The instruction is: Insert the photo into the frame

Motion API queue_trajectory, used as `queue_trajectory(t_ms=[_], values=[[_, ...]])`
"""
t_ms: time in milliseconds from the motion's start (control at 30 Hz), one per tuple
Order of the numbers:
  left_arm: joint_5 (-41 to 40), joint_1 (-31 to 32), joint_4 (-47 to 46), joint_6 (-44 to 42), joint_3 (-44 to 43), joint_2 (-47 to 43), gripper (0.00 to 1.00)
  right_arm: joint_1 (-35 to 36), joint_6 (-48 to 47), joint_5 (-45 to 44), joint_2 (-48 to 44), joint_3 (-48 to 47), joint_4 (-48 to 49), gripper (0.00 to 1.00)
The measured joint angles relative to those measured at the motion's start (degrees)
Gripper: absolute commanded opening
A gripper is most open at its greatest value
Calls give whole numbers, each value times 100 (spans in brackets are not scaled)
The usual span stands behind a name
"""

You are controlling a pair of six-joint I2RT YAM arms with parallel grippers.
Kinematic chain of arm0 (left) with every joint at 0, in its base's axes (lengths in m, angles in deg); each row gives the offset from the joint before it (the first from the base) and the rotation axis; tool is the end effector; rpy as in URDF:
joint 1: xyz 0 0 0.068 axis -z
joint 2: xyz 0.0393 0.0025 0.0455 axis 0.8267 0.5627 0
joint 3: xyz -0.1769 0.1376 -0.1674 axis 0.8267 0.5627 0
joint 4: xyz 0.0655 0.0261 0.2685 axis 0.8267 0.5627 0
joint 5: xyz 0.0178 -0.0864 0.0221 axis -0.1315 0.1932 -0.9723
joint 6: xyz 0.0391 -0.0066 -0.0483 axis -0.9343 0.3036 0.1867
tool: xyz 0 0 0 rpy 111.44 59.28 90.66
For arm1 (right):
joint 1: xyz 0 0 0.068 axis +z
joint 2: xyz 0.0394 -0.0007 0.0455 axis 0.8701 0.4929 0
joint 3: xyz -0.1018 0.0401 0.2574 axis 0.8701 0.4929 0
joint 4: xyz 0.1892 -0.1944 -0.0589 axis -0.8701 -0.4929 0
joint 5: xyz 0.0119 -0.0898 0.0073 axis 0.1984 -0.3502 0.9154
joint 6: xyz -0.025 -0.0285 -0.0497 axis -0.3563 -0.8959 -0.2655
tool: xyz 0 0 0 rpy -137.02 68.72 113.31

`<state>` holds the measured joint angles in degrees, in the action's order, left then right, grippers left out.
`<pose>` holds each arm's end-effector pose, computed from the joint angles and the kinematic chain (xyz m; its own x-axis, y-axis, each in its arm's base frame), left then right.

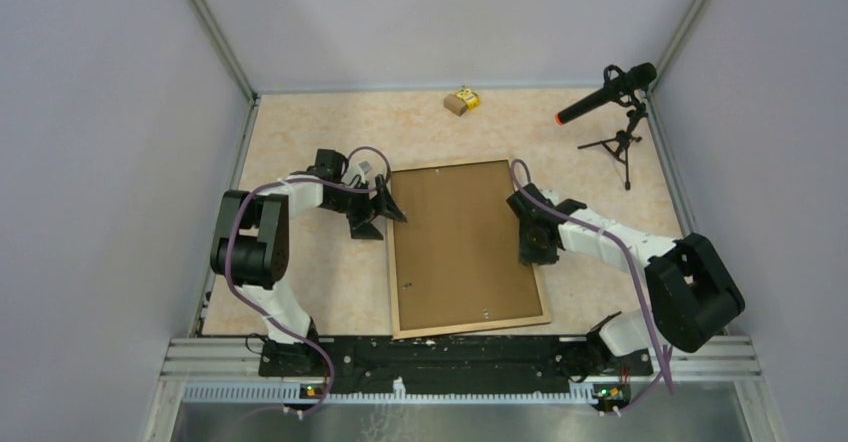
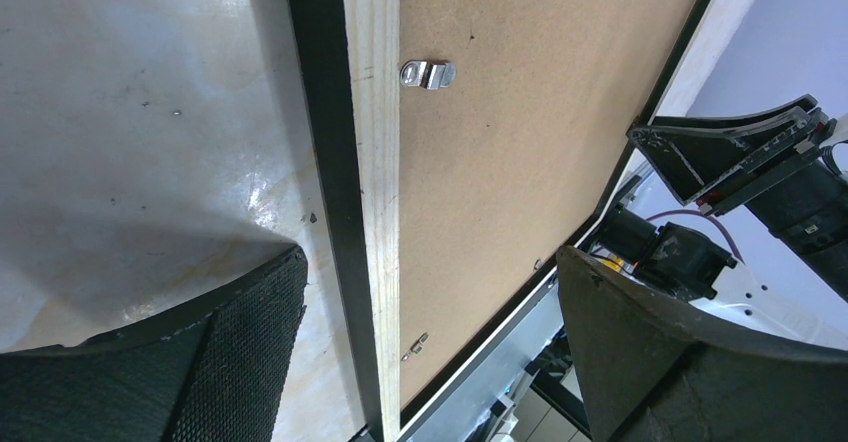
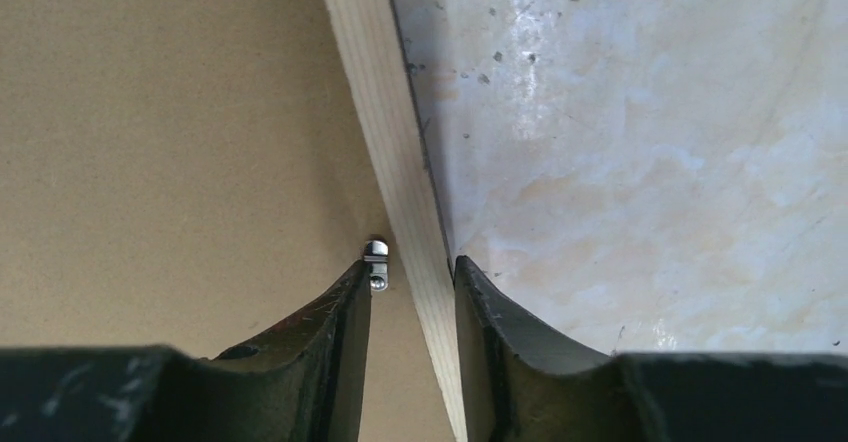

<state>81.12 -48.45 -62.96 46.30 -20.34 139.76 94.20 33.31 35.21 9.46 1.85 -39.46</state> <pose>0.3311 -0.0758 0.1322 -0.9821 -0.1864 -0.0263 -0.1067 0.6664 -0.7380 0.2193 0.1331 0.1563 -0.9342 0.0754 -0.3488 0.0881 0.9959 -0.0208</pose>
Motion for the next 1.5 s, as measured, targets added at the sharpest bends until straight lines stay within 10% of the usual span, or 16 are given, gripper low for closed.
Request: queue_trajectory(t_ms=[233,633,767,833,1500], values=[[22,-4,-28,4,7,2,98,-11,258,-173,-4,2,-37,0],[59,-9,-63,4,24,2,98,-11,686,-219,-201,190,87,0],[87,-11,-101,9,46,2,98,-15,566,-127,-289,267,286,55],[131,-11,-179,33,98,-11,98,-15,472,-4,-232,269,579,67],[-883,935,-758,632,1276,-1266,98,-173,-717,15,1655,-1578,649,86]])
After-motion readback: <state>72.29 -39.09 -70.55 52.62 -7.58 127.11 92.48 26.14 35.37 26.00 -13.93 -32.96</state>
